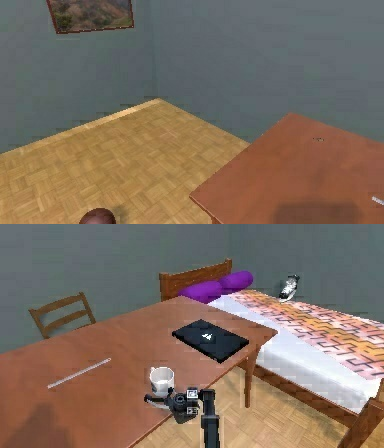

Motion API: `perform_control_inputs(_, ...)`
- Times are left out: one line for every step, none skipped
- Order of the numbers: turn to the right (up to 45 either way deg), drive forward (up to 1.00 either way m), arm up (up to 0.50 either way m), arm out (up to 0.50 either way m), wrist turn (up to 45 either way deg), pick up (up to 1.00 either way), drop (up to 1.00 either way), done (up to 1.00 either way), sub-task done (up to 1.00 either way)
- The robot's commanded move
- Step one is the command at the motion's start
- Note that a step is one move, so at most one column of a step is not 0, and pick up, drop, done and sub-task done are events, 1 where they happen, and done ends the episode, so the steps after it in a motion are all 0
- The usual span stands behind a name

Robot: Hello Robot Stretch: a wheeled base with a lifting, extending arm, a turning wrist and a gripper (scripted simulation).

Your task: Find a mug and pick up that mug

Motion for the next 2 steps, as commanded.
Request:
perform_control_inputs(0.0,0.0,0.1,0.0,0.0,0.0,0.0,0.0,0.0)
perform_control_inputs(0.0,0.0,0.0,0.0,0.0,0.0,0.0,1.0,0.0)
